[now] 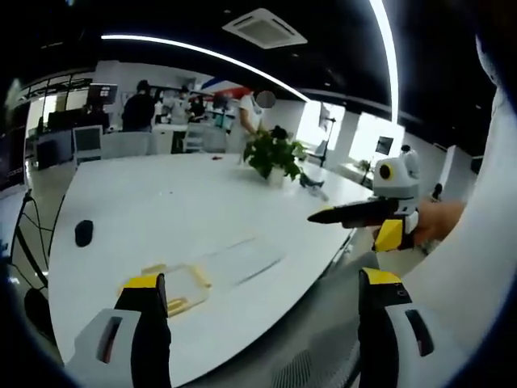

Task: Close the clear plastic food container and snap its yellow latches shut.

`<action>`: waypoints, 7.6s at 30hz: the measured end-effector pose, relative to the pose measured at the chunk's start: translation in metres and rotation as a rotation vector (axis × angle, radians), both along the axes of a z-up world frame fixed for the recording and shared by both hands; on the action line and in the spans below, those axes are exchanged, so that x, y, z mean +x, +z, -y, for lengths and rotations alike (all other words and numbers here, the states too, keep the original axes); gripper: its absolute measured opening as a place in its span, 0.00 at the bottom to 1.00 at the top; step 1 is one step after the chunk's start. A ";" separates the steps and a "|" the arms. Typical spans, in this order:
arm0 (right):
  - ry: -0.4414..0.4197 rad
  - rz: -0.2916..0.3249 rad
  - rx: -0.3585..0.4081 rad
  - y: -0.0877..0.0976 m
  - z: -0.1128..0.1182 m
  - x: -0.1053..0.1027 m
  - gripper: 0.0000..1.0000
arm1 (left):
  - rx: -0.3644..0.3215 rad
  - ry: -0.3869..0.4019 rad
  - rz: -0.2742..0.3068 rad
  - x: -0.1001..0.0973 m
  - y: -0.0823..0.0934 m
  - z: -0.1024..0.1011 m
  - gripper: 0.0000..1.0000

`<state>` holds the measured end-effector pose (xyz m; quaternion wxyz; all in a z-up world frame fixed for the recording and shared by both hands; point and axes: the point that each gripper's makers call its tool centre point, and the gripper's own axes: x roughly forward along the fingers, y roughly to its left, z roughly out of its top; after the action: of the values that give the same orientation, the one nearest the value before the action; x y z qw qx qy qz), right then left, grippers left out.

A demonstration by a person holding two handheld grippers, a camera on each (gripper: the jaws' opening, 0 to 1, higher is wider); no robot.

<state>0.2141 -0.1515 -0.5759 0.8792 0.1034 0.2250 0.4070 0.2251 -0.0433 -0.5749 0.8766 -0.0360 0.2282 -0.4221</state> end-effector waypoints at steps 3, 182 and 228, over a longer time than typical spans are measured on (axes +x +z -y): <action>0.003 0.006 -0.003 0.001 -0.001 0.001 0.99 | 0.026 -0.011 0.006 0.000 -0.003 -0.002 0.96; 0.717 0.110 -0.765 -0.188 -0.063 0.144 0.62 | 0.630 -0.676 0.009 0.145 -0.191 -0.120 0.70; 0.814 0.058 -0.852 -0.221 -0.067 0.161 0.48 | 0.710 -0.790 0.001 0.160 -0.224 -0.127 0.51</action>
<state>0.3751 -0.0842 -0.7964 0.6223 -0.3649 0.3660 0.5879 0.3854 0.0834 -0.7989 0.6091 0.3519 0.3529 -0.6169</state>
